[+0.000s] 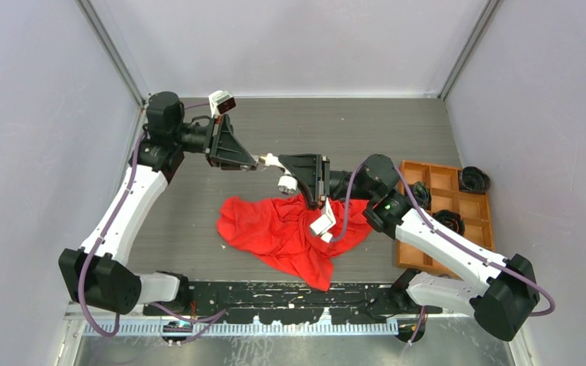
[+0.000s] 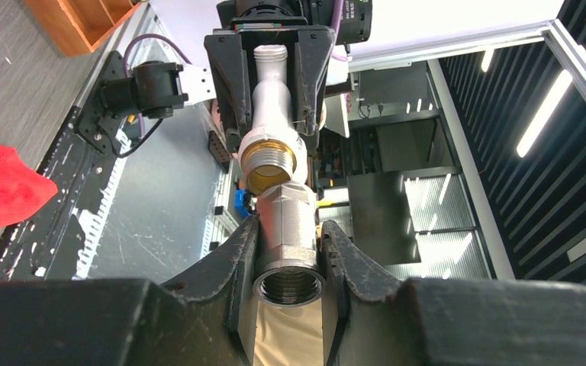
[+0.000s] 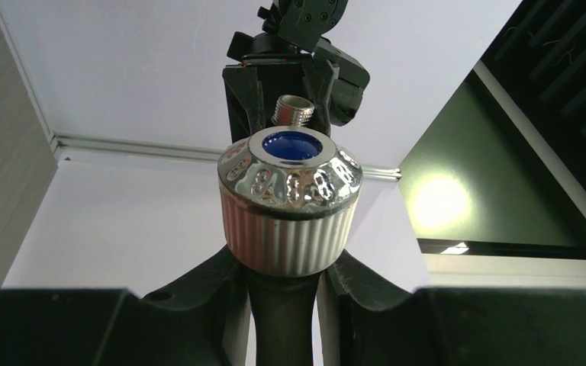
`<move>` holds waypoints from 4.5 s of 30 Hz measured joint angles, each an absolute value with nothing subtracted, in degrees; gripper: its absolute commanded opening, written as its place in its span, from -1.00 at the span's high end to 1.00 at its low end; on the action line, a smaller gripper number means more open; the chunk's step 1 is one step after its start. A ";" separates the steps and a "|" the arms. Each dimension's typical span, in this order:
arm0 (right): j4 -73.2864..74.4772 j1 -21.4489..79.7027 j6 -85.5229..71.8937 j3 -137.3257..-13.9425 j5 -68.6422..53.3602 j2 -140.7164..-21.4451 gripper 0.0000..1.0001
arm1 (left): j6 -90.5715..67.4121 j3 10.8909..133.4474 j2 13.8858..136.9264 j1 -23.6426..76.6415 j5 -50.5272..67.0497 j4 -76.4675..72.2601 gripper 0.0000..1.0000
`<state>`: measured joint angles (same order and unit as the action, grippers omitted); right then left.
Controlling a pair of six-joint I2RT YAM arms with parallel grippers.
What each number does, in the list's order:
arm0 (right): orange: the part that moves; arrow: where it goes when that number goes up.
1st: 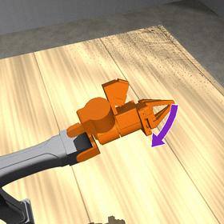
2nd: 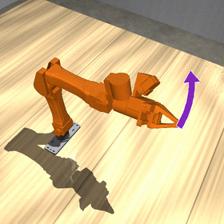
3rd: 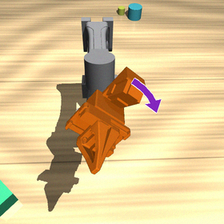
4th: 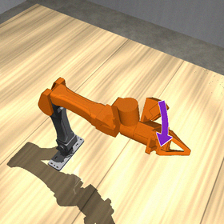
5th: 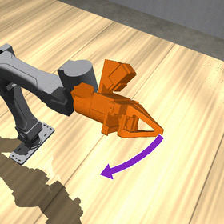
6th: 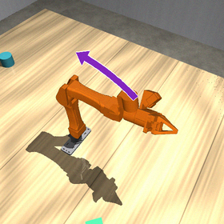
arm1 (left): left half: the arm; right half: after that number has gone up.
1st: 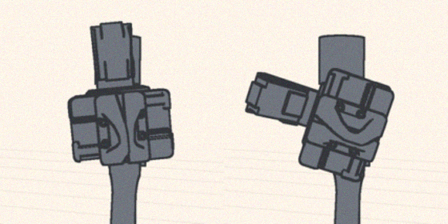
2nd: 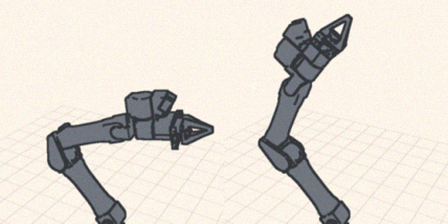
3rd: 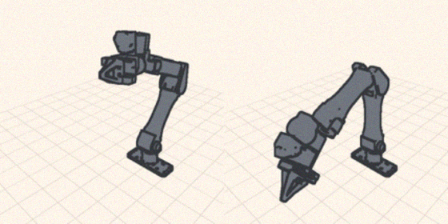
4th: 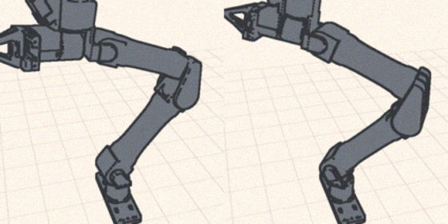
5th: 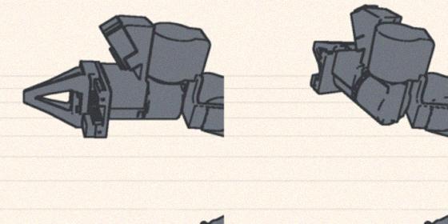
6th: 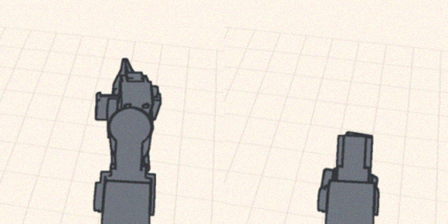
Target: Install the water faucets
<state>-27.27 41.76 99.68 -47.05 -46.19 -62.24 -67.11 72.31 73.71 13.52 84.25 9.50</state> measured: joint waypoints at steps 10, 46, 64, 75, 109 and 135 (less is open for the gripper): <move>-24.97 41.52 97.27 -47.05 -45.91 -62.24 0.99 | -67.11 72.47 76.64 13.61 84.71 9.56 1.00; -21.39 43.88 96.05 -49.01 -46.83 -60.99 1.00 | -67.11 73.12 77.67 13.61 85.32 9.76 1.00; -22.70 44.12 95.46 -49.34 -47.77 -62.24 1.00 | -67.05 73.80 75.83 13.43 85.32 9.85 1.00; -22.59 41.78 88.82 -50.39 -56.42 -60.75 1.00 | -67.13 73.80 74.00 16.05 86.41 9.98 1.00; -28.95 42.28 79.07 -50.30 -53.89 -63.53 0.99 | -67.31 74.89 75.64 14.96 86.06 9.89 1.00; -55.59 39.94 29.08 -51.53 -55.44 -72.47 0.99 | -69.69 75.13 75.99 12.86 86.41 3.99 1.00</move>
<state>-55.59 39.94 29.08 -51.53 -55.44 -72.47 -69.69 75.13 75.99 12.86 86.41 3.99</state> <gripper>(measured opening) 0.369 0.290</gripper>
